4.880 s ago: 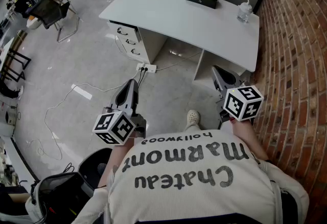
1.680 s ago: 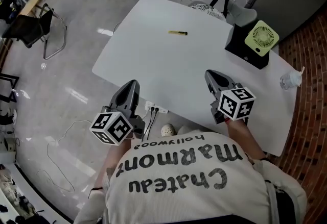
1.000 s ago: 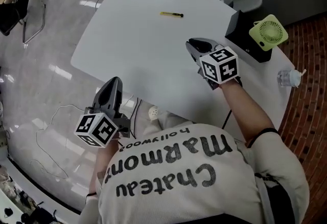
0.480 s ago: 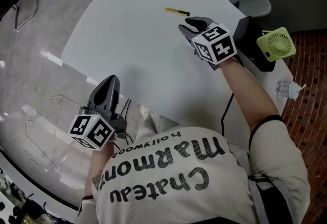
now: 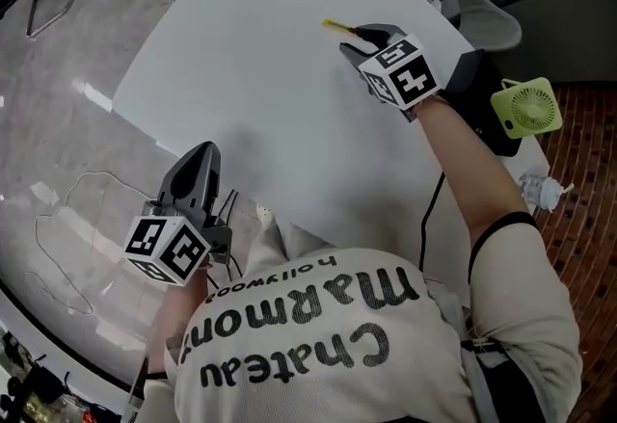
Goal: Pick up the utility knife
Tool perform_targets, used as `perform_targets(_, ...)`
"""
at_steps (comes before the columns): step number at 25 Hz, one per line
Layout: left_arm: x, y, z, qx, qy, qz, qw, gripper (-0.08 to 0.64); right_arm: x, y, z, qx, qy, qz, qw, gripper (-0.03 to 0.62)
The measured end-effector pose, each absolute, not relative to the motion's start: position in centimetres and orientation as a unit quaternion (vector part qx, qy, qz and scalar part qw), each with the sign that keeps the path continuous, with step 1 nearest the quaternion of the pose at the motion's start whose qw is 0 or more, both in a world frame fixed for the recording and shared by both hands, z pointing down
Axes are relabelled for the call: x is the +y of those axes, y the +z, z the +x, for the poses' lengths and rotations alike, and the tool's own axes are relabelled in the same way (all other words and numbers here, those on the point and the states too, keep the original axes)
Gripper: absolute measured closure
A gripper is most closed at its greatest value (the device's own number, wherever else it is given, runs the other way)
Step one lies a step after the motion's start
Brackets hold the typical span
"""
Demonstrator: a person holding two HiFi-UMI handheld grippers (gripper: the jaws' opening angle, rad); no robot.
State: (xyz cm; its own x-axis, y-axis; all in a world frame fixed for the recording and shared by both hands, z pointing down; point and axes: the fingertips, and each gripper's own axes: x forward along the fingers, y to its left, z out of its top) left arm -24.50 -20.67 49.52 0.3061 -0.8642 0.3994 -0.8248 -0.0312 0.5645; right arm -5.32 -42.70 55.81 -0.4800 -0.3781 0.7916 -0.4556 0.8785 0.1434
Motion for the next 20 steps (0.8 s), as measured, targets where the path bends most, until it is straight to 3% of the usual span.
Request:
perform_targets(11, -19.8, 50.8, -25.3, -0.585, -0.008, 0.718, 0.377, 0.560, -45.5, 57.7, -5.9, -0.859, 0.066, 0.236, 0.450, 0.388)
perform_targets(20, -19.1, 51.3, -26.7, -0.599, -0.007, 0.704, 0.382, 0.560, -45.7, 58.8, -6.1, -0.854, 0.084, 0.226, 0.461, 0.415)
